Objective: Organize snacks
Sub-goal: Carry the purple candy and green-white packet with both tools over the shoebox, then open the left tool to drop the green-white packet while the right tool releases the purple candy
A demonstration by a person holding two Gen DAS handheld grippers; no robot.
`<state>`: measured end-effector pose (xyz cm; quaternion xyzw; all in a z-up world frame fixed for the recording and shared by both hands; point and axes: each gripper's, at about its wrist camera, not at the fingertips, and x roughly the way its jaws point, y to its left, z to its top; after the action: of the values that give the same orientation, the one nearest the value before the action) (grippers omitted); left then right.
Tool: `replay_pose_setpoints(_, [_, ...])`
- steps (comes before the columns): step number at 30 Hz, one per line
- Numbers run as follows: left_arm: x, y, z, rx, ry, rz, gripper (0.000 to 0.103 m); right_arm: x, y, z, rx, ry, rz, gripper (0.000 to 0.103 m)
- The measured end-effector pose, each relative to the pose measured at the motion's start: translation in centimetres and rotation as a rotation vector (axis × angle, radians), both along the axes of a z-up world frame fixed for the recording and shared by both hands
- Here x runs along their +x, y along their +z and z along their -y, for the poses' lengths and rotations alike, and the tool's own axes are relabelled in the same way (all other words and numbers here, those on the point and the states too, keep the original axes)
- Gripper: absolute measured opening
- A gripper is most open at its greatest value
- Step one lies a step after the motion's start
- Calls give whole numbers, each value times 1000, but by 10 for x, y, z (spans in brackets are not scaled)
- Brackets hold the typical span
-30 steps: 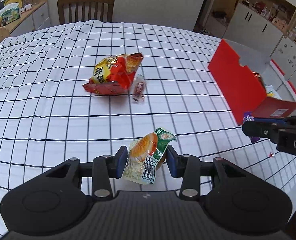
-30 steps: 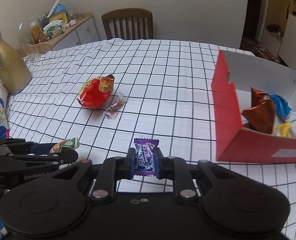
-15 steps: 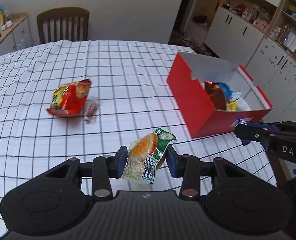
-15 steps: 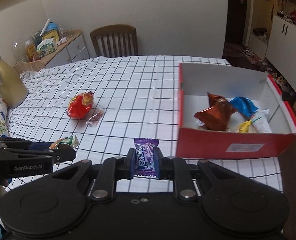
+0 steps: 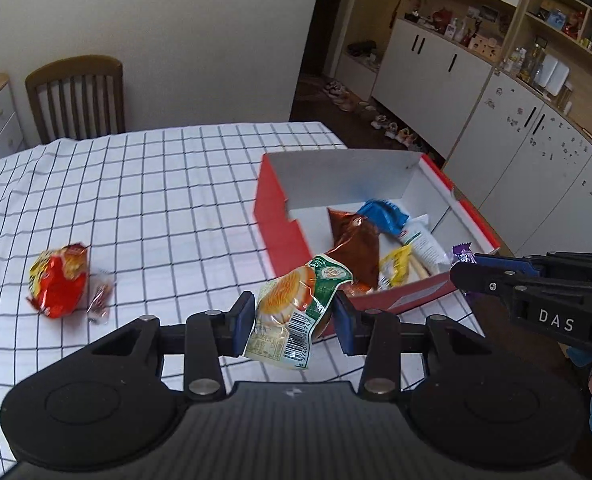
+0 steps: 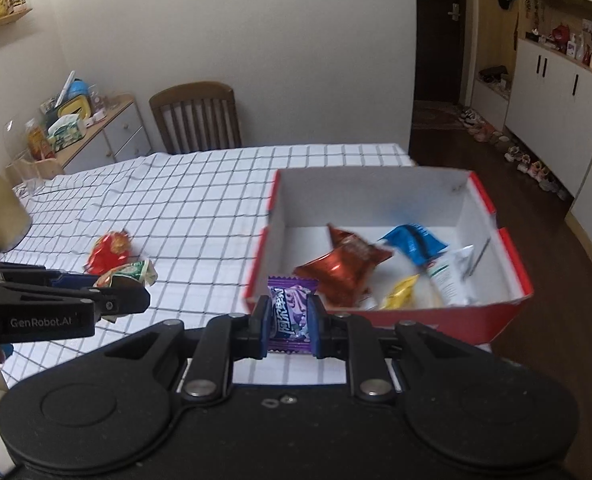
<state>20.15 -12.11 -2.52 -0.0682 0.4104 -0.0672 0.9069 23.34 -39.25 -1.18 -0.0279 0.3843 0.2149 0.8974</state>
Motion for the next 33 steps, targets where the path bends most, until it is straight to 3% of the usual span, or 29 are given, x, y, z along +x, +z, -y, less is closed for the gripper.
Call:
replay_pose_setpoints(13, [55,4,52,33,-4,-1,41,40,-1,57,-18,-36,24,17])
replay_pose_setpoints(26, [118,10,93,95,-11,38,41,78,-13,86,-27,-28,15,17])
replay_pose_setpoints(33, [154,-3,110,122,-16,-7,41,100,-23,96,-44,-4,-7,17])
